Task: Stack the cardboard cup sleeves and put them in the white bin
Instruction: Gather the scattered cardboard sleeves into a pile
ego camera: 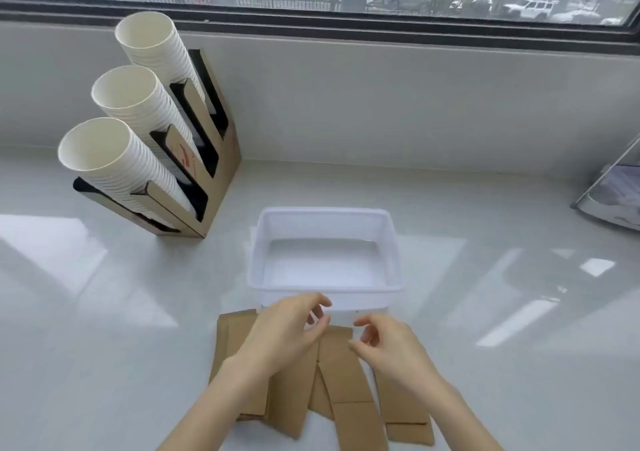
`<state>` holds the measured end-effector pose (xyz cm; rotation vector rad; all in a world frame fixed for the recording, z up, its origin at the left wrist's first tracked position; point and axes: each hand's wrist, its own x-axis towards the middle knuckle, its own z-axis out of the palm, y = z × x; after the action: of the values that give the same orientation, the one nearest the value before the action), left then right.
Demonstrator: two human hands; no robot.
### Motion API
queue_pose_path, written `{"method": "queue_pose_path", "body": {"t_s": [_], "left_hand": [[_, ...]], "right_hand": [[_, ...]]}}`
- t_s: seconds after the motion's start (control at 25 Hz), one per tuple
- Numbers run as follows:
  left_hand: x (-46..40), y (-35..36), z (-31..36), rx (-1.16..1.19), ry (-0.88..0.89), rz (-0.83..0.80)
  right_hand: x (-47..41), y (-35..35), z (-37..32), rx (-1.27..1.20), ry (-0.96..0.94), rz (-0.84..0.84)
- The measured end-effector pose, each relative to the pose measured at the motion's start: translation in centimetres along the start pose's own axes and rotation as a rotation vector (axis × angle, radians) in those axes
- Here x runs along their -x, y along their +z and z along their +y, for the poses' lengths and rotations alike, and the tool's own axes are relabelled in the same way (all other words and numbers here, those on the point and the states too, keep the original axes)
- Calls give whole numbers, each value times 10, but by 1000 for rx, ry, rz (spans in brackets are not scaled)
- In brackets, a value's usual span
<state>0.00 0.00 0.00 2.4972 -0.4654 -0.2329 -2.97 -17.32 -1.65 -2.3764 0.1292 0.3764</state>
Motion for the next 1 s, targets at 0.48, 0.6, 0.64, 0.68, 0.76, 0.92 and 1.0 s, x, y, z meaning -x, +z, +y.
{"method": "queue_pose_path", "body": {"t_s": [0.48,0.6,0.64,0.68,0.76,0.92,1.0], "left_hand": [[4,55,-13,-160,-49,-232],[3,59,-8,-180,-41,-266],[2,61,-7,-178,-45,-273],[2,62,-7,-179,-45,-272],[1,64,-6,-174,-50,-272],[0,60,-11,-70,-78,-281],[0,55,-17,24,-94,-280]], "right_hand": [[6,35,14,350,92,-86],[5,38,15,314,88,-50],[4,40,16,307,71,-25],[5,40,16,309,52,-4],[5,40,16,306,16,20],[3,35,19,145,-9,15],[1,26,26,10,18,90]]}}
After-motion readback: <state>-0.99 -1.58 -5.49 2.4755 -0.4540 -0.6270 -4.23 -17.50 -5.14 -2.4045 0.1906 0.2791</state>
